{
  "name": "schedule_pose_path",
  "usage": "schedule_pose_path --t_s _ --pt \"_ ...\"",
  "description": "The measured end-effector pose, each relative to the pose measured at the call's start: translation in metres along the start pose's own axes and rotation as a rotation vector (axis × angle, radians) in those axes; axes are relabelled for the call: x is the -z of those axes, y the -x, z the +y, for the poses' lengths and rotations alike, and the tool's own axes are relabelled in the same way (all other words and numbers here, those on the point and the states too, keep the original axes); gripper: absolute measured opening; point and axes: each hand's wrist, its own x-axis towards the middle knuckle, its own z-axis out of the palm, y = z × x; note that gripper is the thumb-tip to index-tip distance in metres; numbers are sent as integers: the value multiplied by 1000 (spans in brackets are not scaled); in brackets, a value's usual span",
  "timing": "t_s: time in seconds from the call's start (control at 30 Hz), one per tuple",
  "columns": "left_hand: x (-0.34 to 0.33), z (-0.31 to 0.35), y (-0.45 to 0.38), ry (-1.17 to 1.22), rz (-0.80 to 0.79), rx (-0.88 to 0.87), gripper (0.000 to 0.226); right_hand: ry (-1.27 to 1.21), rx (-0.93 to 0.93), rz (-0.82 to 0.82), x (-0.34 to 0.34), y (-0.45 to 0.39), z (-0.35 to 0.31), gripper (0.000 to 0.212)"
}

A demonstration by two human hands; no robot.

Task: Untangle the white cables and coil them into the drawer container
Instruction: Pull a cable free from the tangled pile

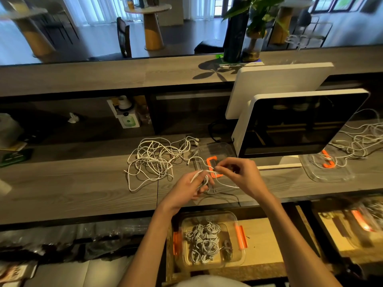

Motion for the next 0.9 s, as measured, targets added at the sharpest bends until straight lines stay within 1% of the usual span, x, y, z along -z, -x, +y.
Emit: schedule_pose_path --t_s 0.07,0.13,0.23,0.33,0.43,0.53,0.63,0.8,0.87,0.9 --pt "2 -2 -1 -60 119 -27 38 26 12 -22 9 -1 -3 10" --pt "4 -3 -1 -51 244 -51 37 26 40 -48 18 0 -10 6" --pt "17 -4 -2 109 439 -63 44 4 61 5 27 1 -12 14" --pt "30 -6 -1 394 567 -93 47 -92 27 52 30 3 0 20" --pt "31 -6 -2 614 608 -139 49 -179 -47 3 21 8 14 19" --pt "30 -5 -5 743 631 -184 54 -209 -61 7 1 16 25 18" --pt "28 -2 -7 864 671 -153 46 -309 -133 12 -19 26 30 12" --pt "25 -2 -12 1078 738 -127 39 -375 -188 -103 -43 46 35 7" --pt "28 -6 -14 1096 740 -104 37 -352 -188 -162 -47 50 37 6" --pt "29 -8 -15 1079 741 -103 36 -328 -171 -219 -47 51 37 5"
